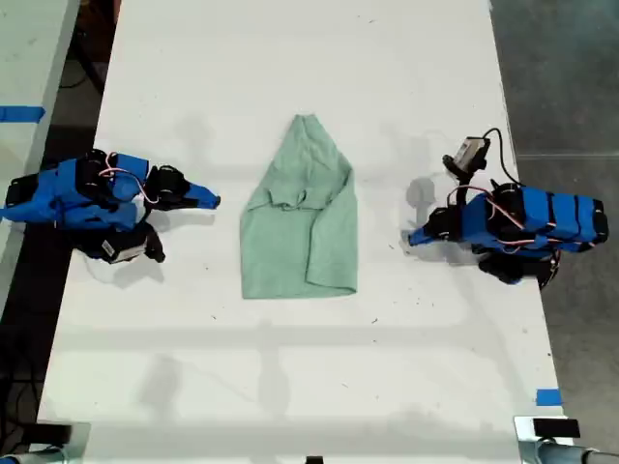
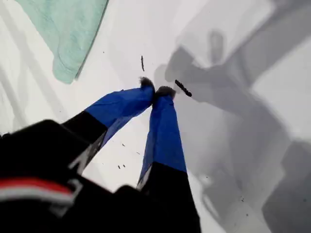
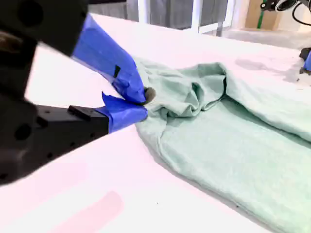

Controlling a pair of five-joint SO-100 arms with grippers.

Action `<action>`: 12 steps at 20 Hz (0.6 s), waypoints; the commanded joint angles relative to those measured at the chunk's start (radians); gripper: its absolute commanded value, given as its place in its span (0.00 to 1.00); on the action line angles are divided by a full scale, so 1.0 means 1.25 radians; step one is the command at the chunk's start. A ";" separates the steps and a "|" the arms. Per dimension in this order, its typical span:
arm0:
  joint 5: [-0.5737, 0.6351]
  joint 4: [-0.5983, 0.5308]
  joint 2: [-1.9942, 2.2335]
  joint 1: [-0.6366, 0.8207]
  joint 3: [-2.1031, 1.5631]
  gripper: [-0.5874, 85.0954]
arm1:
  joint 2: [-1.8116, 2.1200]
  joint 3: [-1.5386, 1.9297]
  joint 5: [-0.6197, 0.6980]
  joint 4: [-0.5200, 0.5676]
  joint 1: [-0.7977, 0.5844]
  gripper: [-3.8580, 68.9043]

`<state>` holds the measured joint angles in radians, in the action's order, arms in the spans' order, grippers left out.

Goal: Fold t shirt

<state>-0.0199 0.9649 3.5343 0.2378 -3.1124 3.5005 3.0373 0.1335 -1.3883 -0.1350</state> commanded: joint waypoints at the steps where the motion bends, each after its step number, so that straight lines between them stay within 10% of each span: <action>1: -0.042 0.021 -0.195 -0.048 0.196 0.01 | 0.007 0.032 0.002 -0.002 -0.004 0.08; 12: -0.101 -0.045 -0.983 -0.141 0.522 0.25 | 0.007 0.032 0.002 -0.002 -0.001 0.08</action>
<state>-0.0982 0.9771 2.3961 0.1058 -2.5111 3.5005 3.0373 0.1335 -1.3883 -0.1350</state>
